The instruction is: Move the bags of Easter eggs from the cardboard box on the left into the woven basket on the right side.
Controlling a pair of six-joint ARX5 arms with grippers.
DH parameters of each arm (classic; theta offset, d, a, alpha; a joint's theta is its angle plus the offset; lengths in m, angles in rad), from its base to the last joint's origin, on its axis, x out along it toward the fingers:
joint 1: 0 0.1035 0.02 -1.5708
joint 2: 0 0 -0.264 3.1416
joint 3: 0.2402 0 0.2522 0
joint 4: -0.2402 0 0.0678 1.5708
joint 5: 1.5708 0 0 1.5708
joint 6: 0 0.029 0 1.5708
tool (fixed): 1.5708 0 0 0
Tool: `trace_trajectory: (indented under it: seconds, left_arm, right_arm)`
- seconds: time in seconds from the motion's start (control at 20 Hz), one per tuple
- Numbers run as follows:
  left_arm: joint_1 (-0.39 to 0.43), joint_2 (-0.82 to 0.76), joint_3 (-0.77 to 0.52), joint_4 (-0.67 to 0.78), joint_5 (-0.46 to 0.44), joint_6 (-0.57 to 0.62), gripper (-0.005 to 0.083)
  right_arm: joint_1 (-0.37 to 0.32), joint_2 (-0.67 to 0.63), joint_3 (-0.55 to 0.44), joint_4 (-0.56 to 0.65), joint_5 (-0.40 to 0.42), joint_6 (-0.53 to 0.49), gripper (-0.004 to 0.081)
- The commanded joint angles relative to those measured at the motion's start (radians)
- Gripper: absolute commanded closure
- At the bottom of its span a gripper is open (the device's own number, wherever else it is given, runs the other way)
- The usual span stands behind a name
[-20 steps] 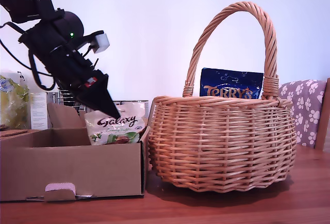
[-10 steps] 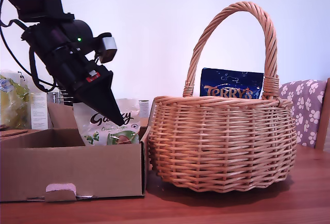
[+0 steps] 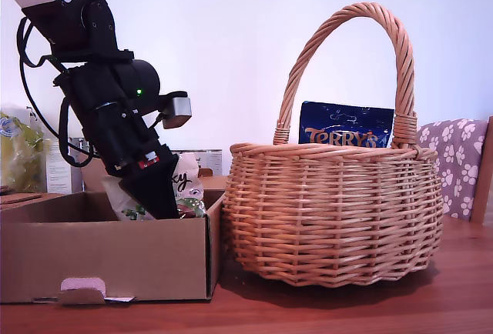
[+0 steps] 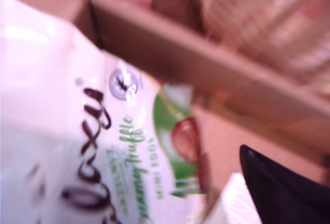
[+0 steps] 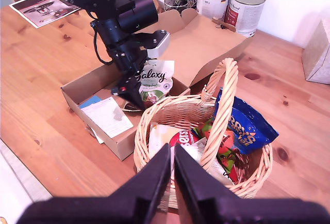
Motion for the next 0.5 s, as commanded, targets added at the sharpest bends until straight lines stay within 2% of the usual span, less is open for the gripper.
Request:
trace_trajectory:
  seconds: [0.0, 0.2, 0.45]
  left_arm:
    - [-0.002, 0.018, -0.003, 0.005, -0.018, -0.002, 0.0482]
    - [-0.002, 0.005, 0.008, -0.012, -0.027, -0.002, 0.0563]
    - [0.006, -0.059, 0.095, -0.115, -0.042, -0.003, 0.0564]
  right_arm:
    - [-0.002, -0.002, 0.003, 0.006, -0.003, 0.0, 0.0783]
    - [-0.002, -0.002, 0.003, 0.006, 0.0, 0.0, 0.0783]
    - [-0.002, -0.002, 0.003, 0.006, 0.0, 0.0, 0.0783]
